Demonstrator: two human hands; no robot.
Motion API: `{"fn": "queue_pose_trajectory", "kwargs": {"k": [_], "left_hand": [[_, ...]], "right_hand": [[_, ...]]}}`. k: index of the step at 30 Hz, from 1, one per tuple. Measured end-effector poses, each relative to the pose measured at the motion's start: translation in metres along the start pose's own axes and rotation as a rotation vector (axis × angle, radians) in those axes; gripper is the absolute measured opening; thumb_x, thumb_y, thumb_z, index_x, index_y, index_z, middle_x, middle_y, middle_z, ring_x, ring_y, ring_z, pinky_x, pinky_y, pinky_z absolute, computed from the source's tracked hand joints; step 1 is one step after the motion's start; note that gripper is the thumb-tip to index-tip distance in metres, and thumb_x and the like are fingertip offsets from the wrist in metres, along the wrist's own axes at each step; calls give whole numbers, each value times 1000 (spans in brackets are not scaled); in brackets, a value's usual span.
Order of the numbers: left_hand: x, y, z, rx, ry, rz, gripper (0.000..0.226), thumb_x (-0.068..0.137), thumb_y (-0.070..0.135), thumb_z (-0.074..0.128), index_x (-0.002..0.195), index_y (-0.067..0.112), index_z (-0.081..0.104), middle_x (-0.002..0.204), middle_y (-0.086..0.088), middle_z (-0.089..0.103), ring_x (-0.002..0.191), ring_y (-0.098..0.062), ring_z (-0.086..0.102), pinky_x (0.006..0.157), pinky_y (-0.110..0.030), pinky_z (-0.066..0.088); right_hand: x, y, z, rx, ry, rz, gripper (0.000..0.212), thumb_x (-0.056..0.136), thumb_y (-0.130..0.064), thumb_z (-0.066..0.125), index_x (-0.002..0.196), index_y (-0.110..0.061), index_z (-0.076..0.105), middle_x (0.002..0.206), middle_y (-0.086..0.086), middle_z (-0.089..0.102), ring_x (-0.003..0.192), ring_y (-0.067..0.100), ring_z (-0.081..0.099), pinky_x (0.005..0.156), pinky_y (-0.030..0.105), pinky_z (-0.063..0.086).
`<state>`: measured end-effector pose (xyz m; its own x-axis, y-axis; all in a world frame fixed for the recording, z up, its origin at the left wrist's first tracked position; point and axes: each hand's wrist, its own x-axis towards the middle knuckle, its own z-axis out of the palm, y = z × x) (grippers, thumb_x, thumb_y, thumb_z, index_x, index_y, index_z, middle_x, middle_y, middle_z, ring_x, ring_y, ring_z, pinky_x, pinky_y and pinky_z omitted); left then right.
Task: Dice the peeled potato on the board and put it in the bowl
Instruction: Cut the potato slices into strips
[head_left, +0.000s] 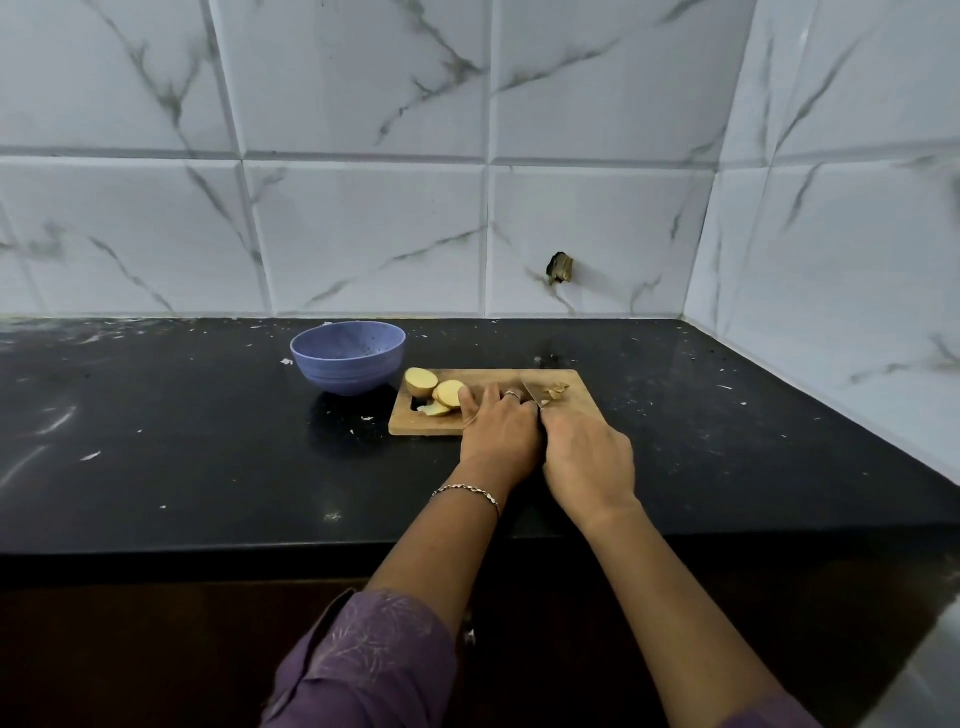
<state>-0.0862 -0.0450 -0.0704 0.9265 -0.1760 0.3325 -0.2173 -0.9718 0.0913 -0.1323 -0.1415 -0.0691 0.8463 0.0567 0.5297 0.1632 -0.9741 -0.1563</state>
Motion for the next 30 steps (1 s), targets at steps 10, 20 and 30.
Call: {"fn": "queue_pose_trajectory", "kwargs": {"k": [10, 20, 30], "left_hand": [[-3, -2, 5, -20, -11, -13, 37, 101, 23, 34, 130, 20, 56, 140, 1, 50, 133, -26, 30, 110, -57, 4], [-6, -1, 1, -41, -35, -5, 33, 102, 31, 35, 120, 17, 59, 132, -1, 56, 132, -27, 32, 113, -60, 8], [-5, -1, 0, -54, -24, -10, 34, 102, 19, 32, 124, 17, 57, 135, 1, 52, 129, -25, 34, 113, -61, 7]], "right_hand": [[-5, 2, 1, 125, 16, 185, 22, 92, -4, 46, 104, -19, 56, 89, 2, 67, 84, 26, 66, 62, 32, 38], [-10, 7, -7, 231, 2, 127, 23, 96, -16, 53, 113, -27, 63, 93, -1, 69, 90, 24, 66, 68, 33, 43], [-6, 1, -4, 125, -20, 59, 26, 91, -12, 52, 112, -24, 63, 99, 0, 69, 92, 24, 66, 72, 33, 50]]}}
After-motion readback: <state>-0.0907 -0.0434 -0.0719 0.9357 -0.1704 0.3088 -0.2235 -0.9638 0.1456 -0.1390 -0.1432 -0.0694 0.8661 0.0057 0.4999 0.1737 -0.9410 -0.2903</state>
